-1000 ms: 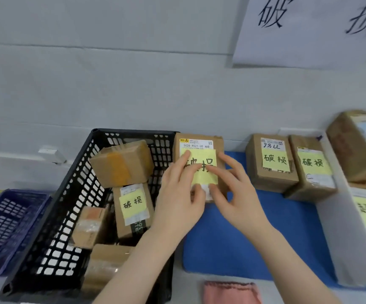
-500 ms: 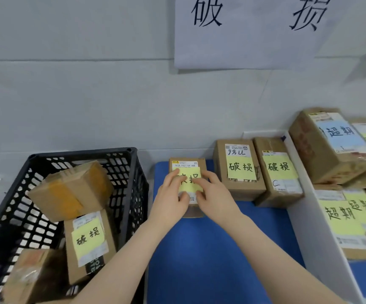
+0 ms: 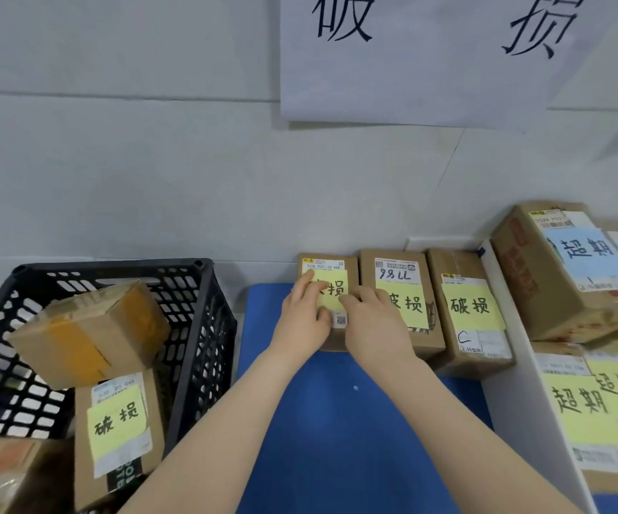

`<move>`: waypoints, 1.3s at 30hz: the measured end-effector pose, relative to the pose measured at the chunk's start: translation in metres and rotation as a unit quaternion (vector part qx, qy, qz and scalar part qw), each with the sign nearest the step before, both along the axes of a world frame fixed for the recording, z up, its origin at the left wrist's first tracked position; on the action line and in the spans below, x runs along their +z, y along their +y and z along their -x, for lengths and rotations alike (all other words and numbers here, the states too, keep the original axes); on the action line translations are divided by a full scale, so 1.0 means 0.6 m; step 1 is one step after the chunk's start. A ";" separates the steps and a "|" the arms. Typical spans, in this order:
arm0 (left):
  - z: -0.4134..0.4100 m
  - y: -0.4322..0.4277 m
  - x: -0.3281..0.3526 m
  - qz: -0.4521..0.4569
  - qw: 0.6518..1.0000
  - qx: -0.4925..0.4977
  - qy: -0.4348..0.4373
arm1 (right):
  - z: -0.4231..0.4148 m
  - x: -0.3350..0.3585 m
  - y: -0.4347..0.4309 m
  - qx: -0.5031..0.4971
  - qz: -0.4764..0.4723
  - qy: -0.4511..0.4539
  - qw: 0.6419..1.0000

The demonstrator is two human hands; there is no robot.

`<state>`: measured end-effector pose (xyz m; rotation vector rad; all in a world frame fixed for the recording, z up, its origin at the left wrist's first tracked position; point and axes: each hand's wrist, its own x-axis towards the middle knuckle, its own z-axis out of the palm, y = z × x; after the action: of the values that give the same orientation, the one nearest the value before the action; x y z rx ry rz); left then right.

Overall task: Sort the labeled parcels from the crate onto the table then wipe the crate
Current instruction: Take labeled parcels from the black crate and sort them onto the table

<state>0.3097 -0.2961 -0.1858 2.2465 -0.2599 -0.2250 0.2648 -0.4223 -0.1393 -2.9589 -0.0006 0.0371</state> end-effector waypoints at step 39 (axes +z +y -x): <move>0.321 0.604 0.011 -0.073 0.910 0.288 0.288 | 0.094 -0.087 0.654 0.221 -0.276 0.208 0.912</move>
<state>0.1172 0.0661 -0.1795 2.1807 0.7463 -0.5811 0.2082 -0.0300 -0.1918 -2.2748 -0.5290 0.6161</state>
